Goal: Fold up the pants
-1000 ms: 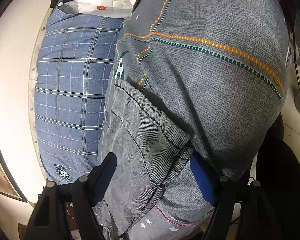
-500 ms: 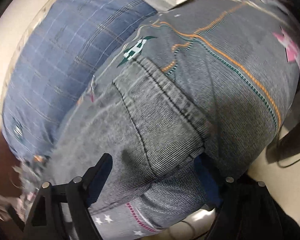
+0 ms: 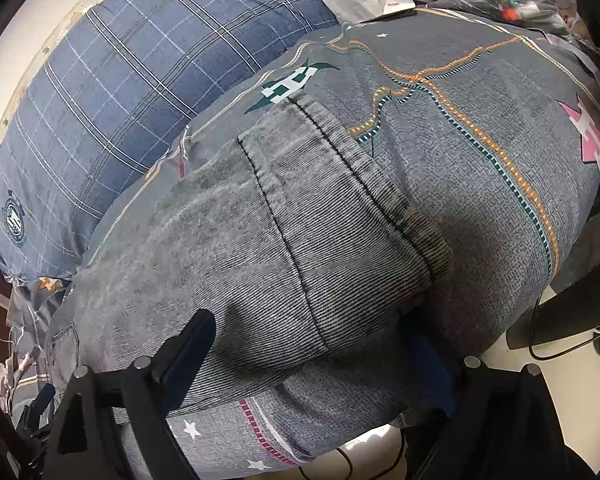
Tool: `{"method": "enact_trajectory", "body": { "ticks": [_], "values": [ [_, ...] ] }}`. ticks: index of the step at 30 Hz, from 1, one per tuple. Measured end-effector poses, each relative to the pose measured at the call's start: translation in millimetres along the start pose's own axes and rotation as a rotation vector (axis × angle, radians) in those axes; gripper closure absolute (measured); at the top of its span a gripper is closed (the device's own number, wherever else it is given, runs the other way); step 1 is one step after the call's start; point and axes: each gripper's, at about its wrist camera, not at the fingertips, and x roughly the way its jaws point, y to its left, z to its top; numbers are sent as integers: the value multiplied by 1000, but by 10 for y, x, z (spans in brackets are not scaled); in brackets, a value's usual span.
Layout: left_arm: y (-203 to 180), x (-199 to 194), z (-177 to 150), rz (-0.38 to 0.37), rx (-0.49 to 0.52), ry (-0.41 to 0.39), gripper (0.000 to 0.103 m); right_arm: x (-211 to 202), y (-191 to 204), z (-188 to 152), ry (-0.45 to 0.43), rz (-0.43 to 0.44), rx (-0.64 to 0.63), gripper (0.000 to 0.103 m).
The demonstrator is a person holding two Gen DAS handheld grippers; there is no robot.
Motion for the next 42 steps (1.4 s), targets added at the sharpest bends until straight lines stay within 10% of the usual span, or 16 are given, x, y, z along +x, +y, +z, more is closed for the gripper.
{"method": "enact_trajectory", "body": {
  "ticks": [6, 14, 28, 36, 42],
  "values": [
    [-24, -13, 25, -15, -5, 3, 0, -45, -127, 27, -4, 71, 72, 9],
    [-314, 28, 264, -104, 6, 8, 0, -1, -1013, -14, -7, 547, 603, 9],
    [-987, 315, 580, -205, 57, 50, 0, -13, -877, 142, 5, 370, 484, 16],
    [-1146, 552, 621, -116, 75, 109, 0, 1, -831, 209, 24, 247, 401, 65],
    [-1151, 585, 587, -113, 78, 104, 0, -18, -760, 202, 11, 206, 345, 73]
  ]
}}
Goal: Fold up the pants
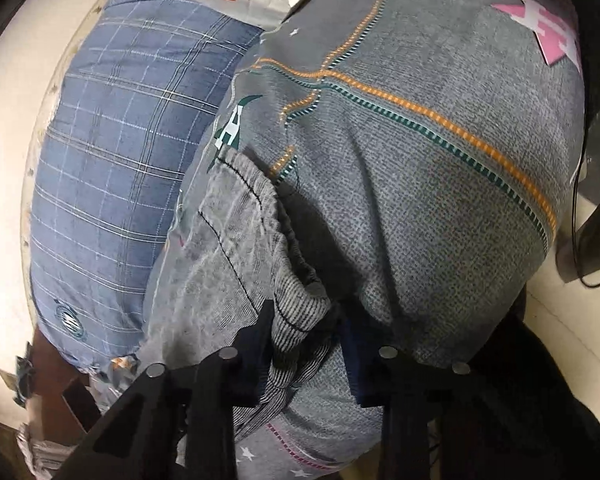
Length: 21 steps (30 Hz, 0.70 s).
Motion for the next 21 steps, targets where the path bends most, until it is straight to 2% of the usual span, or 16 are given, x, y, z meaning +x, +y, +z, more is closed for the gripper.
{"method": "enact_trajectory", "body": {
  "ticks": [8, 11, 13, 14, 15, 17, 21],
  "values": [
    [50, -42, 4, -27, -15, 22, 0, 81, 102, 4, -5, -12, -13, 74],
    [121, -214, -11, -40, -40, -23, 0, 57, 90, -2, -5, -13, -14, 74],
    [138, -223, -20, -23, -39, -30, 0, 59, 108, 3, -5, -20, -19, 74],
    [130, -111, -39, 11, -22, 5, 0, 64, 125, 9, -5, -23, -22, 74],
    [126, 21, -62, 5, -16, 55, 0, 59, 149, 14, -3, -25, -31, 75],
    [157, 20, -89, -17, -29, 14, 0, 30, 224, 19, -10, -37, -57, 76],
    [133, 23, -89, -9, -25, 19, 0, -140, 646, 20, -65, -57, -186, 77]
  ]
}}
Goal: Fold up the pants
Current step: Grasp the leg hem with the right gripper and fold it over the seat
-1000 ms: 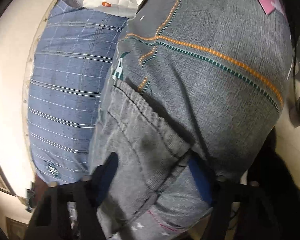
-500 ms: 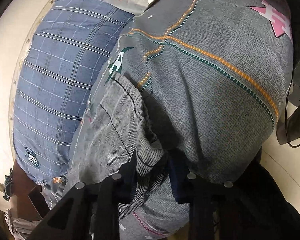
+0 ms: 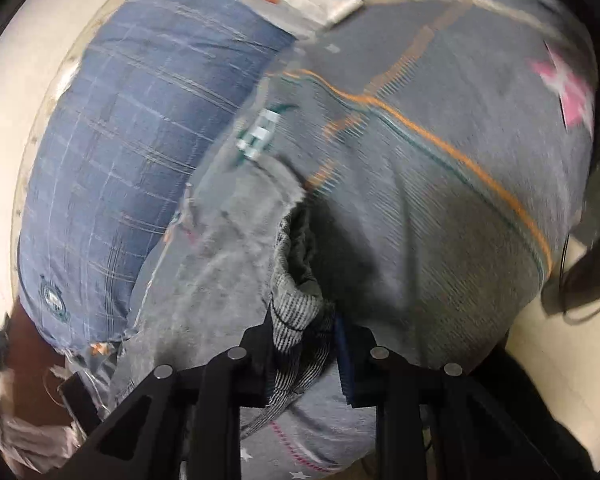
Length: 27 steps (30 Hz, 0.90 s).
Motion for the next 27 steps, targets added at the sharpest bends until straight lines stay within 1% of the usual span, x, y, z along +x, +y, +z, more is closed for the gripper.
{"method": "enact_trajectory", "body": {
  "ticks": [3, 5, 6, 7, 8, 9, 10, 11, 13, 14, 15, 16, 17, 18, 19, 20, 21, 22, 25, 27],
  "values": [
    [30, -3, -2, -15, -4, -3, 0, -152, 464, 27, -53, 2, -122, 77],
    [141, -56, 18, -69, -35, 11, 2, -264, 916, -29, -88, 25, -245, 77],
    [277, -142, 26, -107, -82, 5, 6, -310, 1140, -86, -104, 38, -310, 77],
    [442, -264, 18, -142, -132, -22, 7, -351, 1402, -181, -116, 54, -388, 77],
    [707, -474, -16, -156, -187, -81, 7, -370, 1669, -313, -120, 73, -471, 77],
    [923, -636, -67, -129, -231, -124, 7, -369, 1838, -431, -120, 85, -530, 77],
    [1147, -786, -134, -101, -283, -166, 7, -334, 2077, -620, -115, 99, -616, 77],
    [1451, -957, -241, -75, -349, -203, 7, -268, 2252, -798, -95, 111, -685, 77],
    [1848, -1131, -418, -36, -419, -222, 7, -7, 2521, -1230, -10, 131, -802, 77],
    [2029, -1193, -517, -5, -452, -224, 7, 170, 2581, -1458, 45, 135, -840, 77],
    [2208, -1244, -629, 22, -487, -225, 7, 374, 2600, -1663, 105, 134, -870, 75],
    [2350, -1271, -729, 42, -518, -219, 7, 633, 2590, -1899, 185, 118, -908, 73],
    [2481, -1277, -840, 58, -552, -204, 7, 868, 2554, -2070, 265, 90, -936, 69],
    [2550, -1277, -918, 63, -572, -192, 7, 1018, 2491, -2207, 285, 73, -943, 64],
    [2596, -1252, -973, 61, -580, -175, 7, 929, 2490, -2218, 213, 107, -951, 64],
    [2608, -1227, -1005, 55, -576, -157, 7, 873, 2489, -2199, 214, 135, -939, 50],
    [2589, -1194, -1019, 48, -564, -141, 7, 824, 2472, -2114, 256, 170, -887, 34],
    [2549, -1160, -982, 43, -557, -137, 7, 778, 2446, -2047, 263, 191, -852, 30],
    [2341, -1170, -839, -17, -506, -160, 7, 554, 2262, -1752, 223, 249, -749, 30],
    [2184, -1208, -751, -44, -456, -179, 7, 466, 2035, -1541, 220, 300, -627, 27]
  ]
}}
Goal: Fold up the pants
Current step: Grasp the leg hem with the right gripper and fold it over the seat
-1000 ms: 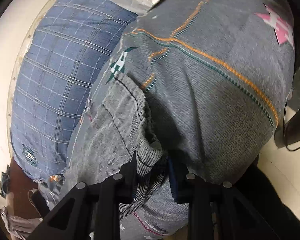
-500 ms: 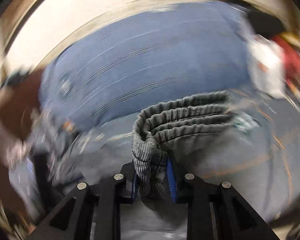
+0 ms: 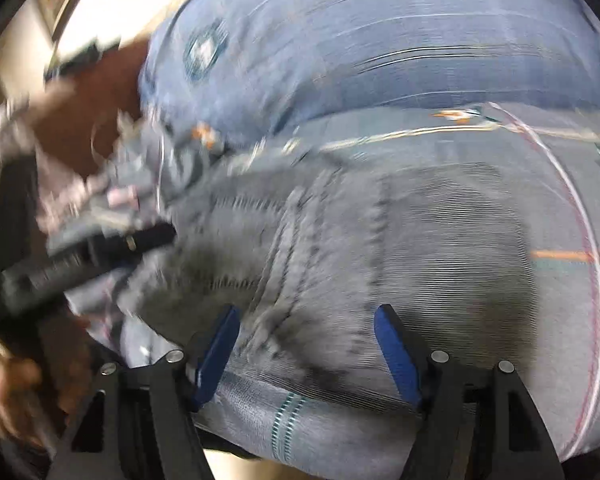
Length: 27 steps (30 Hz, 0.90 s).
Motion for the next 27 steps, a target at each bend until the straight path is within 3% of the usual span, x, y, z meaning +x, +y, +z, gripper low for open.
{"method": "enact_trajectory", "body": {
  "ticks": [2, 3, 4, 7, 8, 12, 15, 18, 19, 21, 24, 27],
  "values": [
    [-243, 37, 19, -23, 53, -7, 7, -14, -308, -8, 12, 38, 128, 23],
    [-336, 80, 31, -19, 76, -3, 7, 50, -467, -27, 56, 35, 198, 23],
    [-428, 123, -10, -7, 104, 8, 7, 137, -693, -78, 107, 87, 304, 23],
    [-702, 600, -230, 120, 275, 150, 7, -1, -882, -20, 82, 212, 423, 23],
    [-733, 782, -324, 148, 313, 213, 6, -57, -911, 46, 64, 238, 439, 23],
    [-695, 813, -382, 145, 296, 180, 2, -168, -940, 466, -1, 287, 430, 23],
    [-696, 813, -379, 144, 308, 168, 2, 73, -982, 787, 41, 359, 431, 23],
    [-689, 813, -407, 139, 302, 153, 1, 521, -1197, 995, 70, 267, 439, 23],
    [-690, 816, -404, 138, 303, 152, 0, 722, -1345, 993, 115, 232, 485, 23],
    [-657, 812, -429, 133, 302, 153, 0, 721, -1454, 993, 66, 294, 551, 26],
    [-635, 867, -421, 122, 302, 147, 0, 459, -1275, 1003, 46, 238, 464, 25],
    [-633, 867, -427, 115, 300, 136, 0, 211, -1157, 833, 40, 306, 458, 25]
  ]
}}
